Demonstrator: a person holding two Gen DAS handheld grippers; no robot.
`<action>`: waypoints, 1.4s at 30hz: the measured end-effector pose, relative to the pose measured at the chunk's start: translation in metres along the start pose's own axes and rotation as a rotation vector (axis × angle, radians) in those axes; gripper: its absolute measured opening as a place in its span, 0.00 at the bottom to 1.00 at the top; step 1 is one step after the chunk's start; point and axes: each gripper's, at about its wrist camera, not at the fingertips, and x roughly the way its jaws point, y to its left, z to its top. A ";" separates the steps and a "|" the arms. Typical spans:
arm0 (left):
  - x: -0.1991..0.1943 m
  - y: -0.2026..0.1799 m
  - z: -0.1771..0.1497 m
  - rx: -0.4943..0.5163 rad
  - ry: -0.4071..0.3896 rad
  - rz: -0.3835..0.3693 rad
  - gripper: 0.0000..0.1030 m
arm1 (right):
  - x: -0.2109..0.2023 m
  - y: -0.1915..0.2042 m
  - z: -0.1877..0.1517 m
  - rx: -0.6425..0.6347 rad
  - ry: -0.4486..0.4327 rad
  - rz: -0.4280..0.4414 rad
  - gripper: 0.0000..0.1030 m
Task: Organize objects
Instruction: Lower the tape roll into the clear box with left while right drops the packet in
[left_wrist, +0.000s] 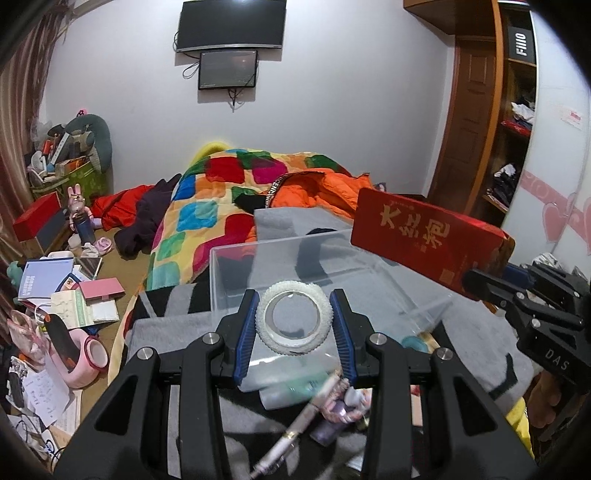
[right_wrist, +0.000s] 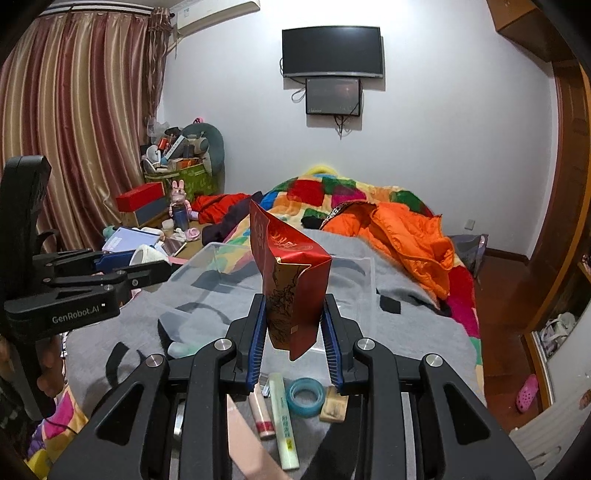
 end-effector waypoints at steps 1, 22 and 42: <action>0.005 0.002 0.002 -0.001 0.004 0.005 0.38 | 0.006 -0.001 0.001 0.001 0.010 0.001 0.25; 0.090 0.006 0.001 0.017 0.183 0.018 0.38 | 0.087 -0.021 0.001 0.039 0.193 0.065 0.25; 0.110 0.002 -0.004 0.019 0.234 0.005 0.38 | 0.109 -0.029 -0.005 0.002 0.252 -0.086 0.27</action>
